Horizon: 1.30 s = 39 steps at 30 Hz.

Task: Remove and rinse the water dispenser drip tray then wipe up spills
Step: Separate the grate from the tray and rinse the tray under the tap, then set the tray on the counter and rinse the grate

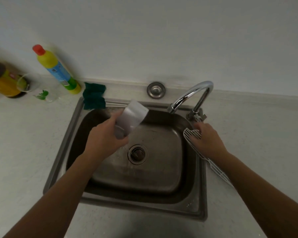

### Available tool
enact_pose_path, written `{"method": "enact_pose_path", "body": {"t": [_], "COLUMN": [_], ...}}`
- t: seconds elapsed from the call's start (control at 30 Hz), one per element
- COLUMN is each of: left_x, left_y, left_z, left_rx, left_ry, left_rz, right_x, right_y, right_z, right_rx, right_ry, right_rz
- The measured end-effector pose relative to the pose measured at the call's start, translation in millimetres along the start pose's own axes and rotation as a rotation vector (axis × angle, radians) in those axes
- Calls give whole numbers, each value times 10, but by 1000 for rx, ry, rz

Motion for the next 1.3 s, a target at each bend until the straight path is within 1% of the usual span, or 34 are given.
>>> {"method": "enact_pose_path", "body": {"t": [0.1,0.13,0.23,0.33,0.37,0.47,0.57,0.6,0.7,0.8,0.87,0.97,1.07,1.17,1.3], "left_x": [-211,-266,-366,-497,-530,-567,-683,-726,-787,-904,-989,-1135,-1288,-1382,-1362], "left_y": [68,58,-33,-14,-19,-94,-41,-27,-47,38,101,129,121,60,-130], "left_z": [-52,-32,-33,-118,-127,-171,-273,-280,-321,-348,-345,-344,-296,-224,-22], "left_rx": [126,120,-14,13,-1,-131,-148,-168,-367,-474,-638,-950,-1209,-1324,-1368], "left_ry": [88,79,-35,-50,-91,-260,-281,-315,-436,-543,-710,-980,-1159,-1247,-1284], "left_rz": [112,104,-4,89,92,-10,69,66,-64,-18,-23,-107,-177,-223,-289], "right_x": [-272,-351,-525,-636,-664,-728,-802,-825,-879,-894,-895,-907,-955,-991,-957], "right_y": [22,33,54,50,41,-13,-72,-83,-112,-126,-148,-185,-227,-237,-172], "right_z": [-215,-294,-509,-627,-648,-715,-763,-772,-810,-853,-861,-850,-784,-617,-177], "right_rx": [-170,-223,-350,-413,-423,-434,-431,-436,-429,-384,-303,-190,-100,-18,45], "right_ry": [-4,-2,24,46,47,66,54,40,26,30,39,11,-2,-28,-114], "right_rz": [36,41,50,62,51,22,20,7,-31,-45,-75,-107,-134,-141,-88]}}
Point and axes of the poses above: each hand's wrist, its own x-axis towards the middle knuckle, its own y-axis out of the palm, z = x × y, the point moved 3 cm from there along x, towards the middle knuckle, and after that the axes turned 10 degrees about -z, right-handed, at the moved point
